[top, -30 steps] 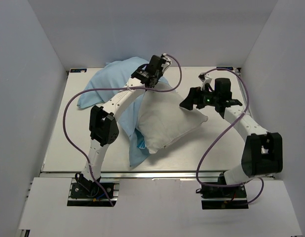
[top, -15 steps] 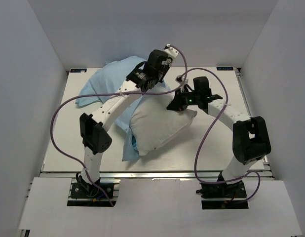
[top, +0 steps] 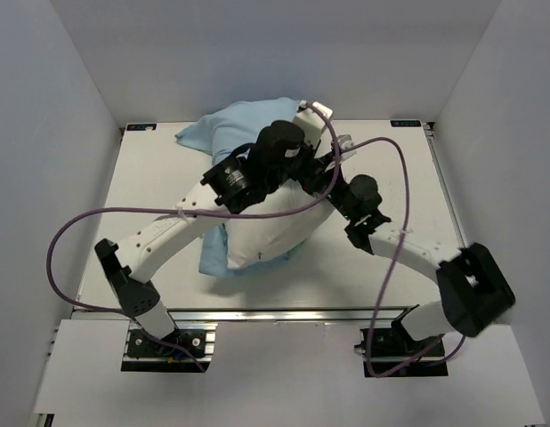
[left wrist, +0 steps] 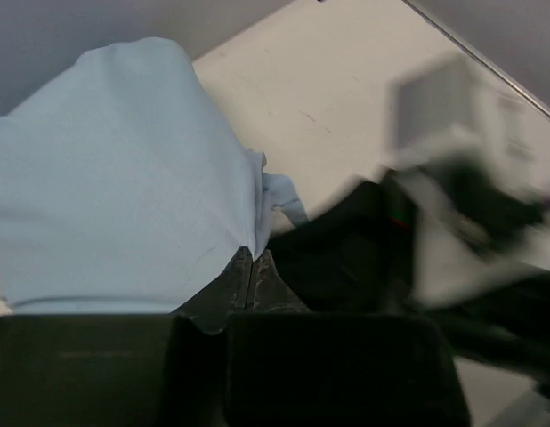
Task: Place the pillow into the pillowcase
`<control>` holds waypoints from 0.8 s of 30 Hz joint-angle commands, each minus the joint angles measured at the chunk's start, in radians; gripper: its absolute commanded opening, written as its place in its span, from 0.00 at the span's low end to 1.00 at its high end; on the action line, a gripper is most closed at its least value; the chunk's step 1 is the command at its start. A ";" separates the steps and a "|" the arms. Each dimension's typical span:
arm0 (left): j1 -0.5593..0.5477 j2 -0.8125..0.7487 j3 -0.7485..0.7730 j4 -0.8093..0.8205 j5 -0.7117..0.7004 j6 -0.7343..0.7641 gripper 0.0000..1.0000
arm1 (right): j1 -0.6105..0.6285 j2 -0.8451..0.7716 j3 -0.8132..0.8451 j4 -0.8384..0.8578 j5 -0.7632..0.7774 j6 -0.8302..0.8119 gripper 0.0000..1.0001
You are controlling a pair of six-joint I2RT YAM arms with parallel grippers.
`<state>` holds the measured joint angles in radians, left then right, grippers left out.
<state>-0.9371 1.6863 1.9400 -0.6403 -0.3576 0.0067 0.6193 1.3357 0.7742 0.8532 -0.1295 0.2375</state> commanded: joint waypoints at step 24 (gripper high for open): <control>-0.167 -0.424 -0.631 -0.018 -0.080 -0.490 0.47 | 0.007 -0.010 0.082 -0.737 0.062 0.207 0.82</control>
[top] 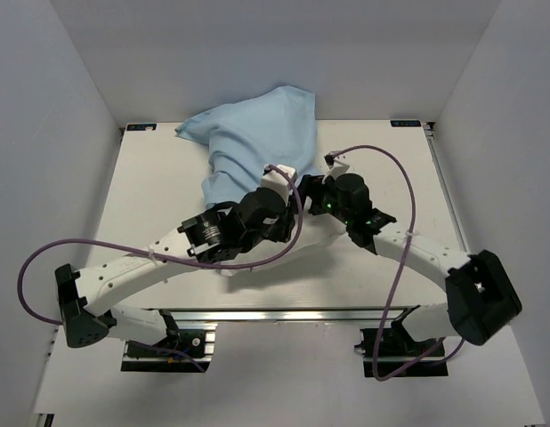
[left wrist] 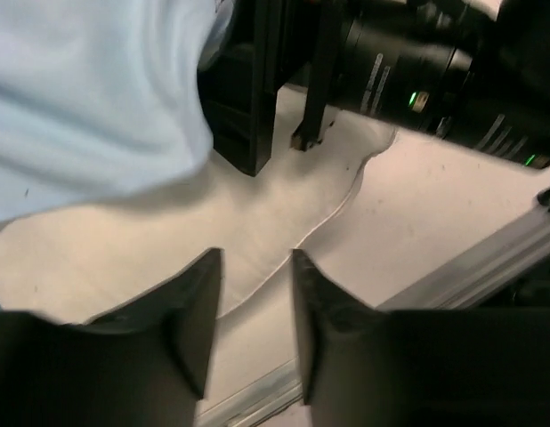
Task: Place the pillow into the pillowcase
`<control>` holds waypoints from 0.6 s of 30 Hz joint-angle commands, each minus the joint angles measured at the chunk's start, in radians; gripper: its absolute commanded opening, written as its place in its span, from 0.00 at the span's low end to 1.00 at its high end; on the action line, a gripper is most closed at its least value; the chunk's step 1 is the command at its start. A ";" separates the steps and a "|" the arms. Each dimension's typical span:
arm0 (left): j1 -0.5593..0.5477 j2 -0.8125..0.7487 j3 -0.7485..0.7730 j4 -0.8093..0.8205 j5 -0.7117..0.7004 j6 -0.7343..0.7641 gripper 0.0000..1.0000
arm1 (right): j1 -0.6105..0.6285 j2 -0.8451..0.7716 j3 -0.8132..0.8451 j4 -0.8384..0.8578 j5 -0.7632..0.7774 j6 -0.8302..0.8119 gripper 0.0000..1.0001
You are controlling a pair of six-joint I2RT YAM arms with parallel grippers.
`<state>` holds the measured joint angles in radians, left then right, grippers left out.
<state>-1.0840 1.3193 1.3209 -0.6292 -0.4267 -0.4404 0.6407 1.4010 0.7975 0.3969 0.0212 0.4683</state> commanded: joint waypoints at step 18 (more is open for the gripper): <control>0.388 -0.417 -0.419 -0.305 -0.126 -0.509 0.98 | 0.089 -0.444 0.161 -0.765 -0.144 -0.344 0.89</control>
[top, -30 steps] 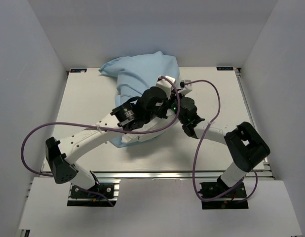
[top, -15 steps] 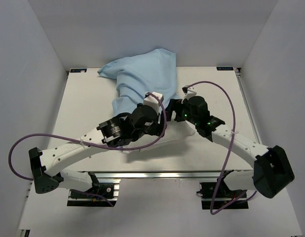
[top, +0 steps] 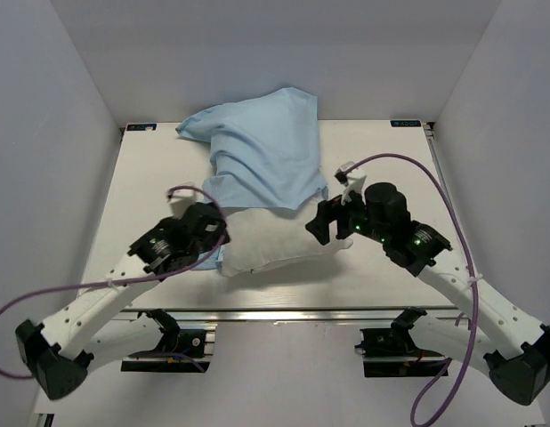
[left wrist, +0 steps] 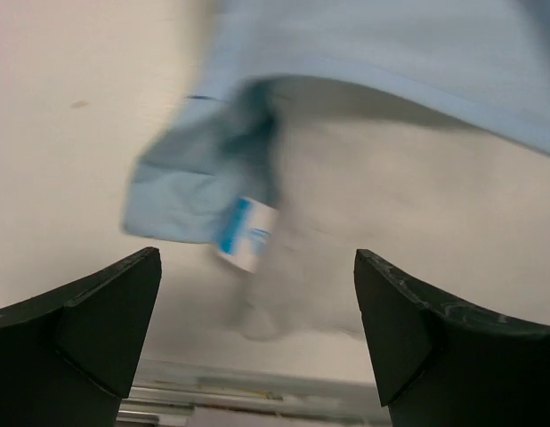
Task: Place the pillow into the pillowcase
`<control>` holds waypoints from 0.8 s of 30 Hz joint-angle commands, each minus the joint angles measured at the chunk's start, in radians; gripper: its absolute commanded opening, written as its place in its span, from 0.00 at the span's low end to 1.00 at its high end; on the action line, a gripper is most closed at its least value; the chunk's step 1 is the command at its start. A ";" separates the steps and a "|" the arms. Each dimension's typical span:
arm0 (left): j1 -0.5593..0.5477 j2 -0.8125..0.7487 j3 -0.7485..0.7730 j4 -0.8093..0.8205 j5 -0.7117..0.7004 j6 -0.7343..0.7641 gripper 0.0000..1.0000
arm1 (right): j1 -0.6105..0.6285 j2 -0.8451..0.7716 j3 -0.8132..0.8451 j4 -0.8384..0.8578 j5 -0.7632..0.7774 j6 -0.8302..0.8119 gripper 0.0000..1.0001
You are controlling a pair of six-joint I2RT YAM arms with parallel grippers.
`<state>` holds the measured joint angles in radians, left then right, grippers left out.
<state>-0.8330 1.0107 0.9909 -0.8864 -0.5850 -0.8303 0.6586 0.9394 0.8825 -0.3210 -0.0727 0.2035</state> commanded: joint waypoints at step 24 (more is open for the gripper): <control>0.517 0.021 -0.612 0.667 0.450 0.042 0.98 | 0.382 0.886 0.463 -0.015 0.398 0.191 0.70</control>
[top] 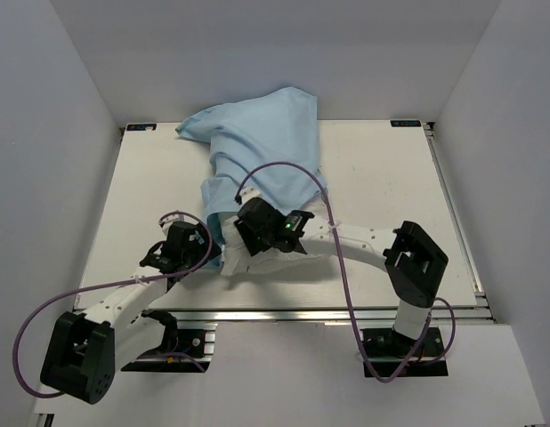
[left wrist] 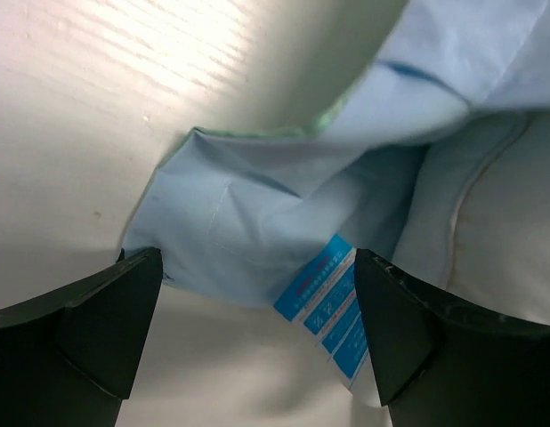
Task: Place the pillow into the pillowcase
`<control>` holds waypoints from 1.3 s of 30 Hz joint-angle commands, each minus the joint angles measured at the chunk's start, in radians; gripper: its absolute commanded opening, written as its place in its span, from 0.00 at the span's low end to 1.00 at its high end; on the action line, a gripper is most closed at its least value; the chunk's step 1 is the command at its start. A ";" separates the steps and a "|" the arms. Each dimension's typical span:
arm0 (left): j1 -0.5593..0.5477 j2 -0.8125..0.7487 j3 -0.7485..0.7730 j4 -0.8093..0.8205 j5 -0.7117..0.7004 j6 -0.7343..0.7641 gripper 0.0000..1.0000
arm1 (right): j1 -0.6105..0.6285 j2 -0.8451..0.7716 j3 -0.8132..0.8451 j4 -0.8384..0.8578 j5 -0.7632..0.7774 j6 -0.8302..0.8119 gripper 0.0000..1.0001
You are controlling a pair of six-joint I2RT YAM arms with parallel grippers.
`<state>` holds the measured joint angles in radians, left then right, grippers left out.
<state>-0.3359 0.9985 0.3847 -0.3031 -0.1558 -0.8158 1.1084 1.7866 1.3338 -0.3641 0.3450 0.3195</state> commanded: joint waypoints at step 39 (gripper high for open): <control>0.037 0.155 0.143 0.440 0.403 0.356 0.00 | -0.269 -0.242 -0.045 0.516 -0.351 -0.143 0.00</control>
<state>-0.3019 1.1496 0.4679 0.0502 0.1177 -0.5014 0.8669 1.5299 1.2926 -0.1780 -0.0139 0.2310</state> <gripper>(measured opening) 0.191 0.032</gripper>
